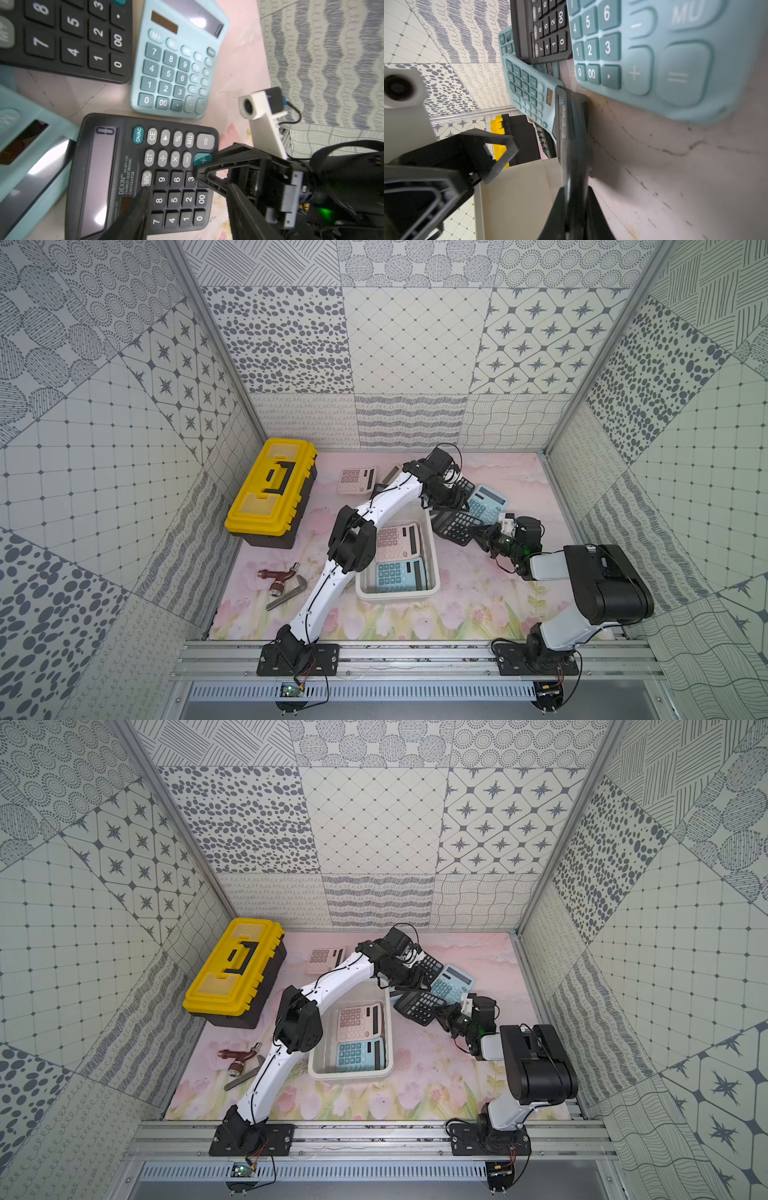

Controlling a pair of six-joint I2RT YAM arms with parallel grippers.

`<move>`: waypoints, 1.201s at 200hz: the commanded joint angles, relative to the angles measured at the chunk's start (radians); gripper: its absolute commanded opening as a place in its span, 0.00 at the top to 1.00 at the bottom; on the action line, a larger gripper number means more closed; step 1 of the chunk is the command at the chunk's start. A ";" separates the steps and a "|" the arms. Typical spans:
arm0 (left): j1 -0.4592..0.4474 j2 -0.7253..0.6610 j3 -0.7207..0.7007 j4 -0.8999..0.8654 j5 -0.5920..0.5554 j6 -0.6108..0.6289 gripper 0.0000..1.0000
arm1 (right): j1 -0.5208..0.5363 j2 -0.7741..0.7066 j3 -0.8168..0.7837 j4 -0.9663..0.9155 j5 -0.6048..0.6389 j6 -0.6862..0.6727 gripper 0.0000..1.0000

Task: Put the calculator in the storage box
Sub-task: Pick up the calculator from the center of the board.

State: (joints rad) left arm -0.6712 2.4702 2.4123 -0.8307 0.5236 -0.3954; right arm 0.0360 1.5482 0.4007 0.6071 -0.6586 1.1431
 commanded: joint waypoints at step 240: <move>0.243 -1.296 -1.103 0.162 -0.350 -0.167 0.00 | 0.305 -0.360 0.573 -0.785 -0.138 -0.229 1.00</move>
State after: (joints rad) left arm -0.5457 1.2621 1.4315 -0.7010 0.2070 -0.5186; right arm 0.2916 1.1465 0.9176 -0.1612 -0.7853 0.9653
